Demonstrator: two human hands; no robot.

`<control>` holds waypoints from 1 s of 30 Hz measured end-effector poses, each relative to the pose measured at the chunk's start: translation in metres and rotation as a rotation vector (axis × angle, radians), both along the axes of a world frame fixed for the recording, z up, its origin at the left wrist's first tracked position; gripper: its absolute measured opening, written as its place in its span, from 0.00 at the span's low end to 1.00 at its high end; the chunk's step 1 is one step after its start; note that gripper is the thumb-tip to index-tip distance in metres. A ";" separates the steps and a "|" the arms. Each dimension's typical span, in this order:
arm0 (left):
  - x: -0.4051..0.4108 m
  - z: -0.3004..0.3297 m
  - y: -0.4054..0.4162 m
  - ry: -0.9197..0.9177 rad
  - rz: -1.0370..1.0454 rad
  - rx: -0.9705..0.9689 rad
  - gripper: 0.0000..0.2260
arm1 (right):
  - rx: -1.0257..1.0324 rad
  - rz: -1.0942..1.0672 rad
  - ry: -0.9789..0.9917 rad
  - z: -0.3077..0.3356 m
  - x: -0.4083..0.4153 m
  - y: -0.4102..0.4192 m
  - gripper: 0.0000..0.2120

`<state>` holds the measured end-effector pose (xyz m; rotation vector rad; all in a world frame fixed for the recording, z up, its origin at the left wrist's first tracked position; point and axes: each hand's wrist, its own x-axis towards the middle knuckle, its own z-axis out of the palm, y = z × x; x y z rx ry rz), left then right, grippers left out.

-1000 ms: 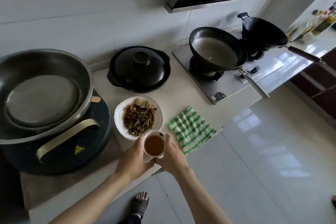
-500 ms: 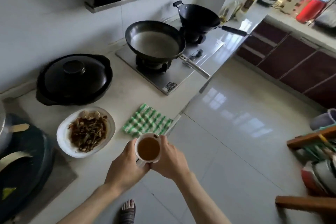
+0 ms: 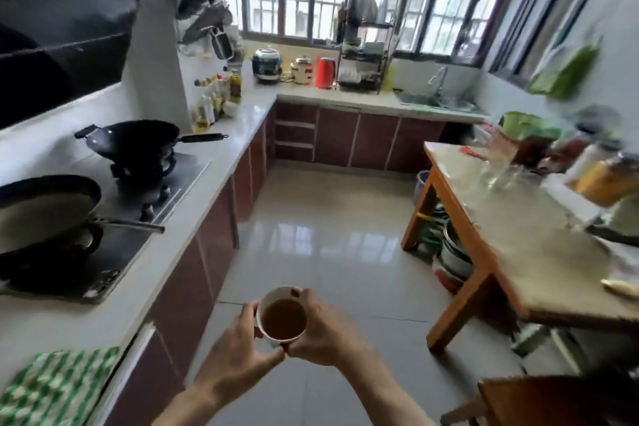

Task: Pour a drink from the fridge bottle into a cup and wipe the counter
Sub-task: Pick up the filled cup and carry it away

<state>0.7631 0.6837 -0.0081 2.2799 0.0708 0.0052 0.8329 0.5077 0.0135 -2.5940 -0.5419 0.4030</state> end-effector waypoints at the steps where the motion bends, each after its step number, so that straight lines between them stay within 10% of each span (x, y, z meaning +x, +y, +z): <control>1: 0.013 0.006 -0.022 -0.019 -0.042 0.006 0.30 | 0.007 -0.040 -0.009 0.008 0.005 -0.025 0.39; 30: 0.416 0.020 -0.539 -0.096 -0.980 -0.056 0.42 | 0.099 -0.992 -0.027 0.037 0.229 -0.507 0.39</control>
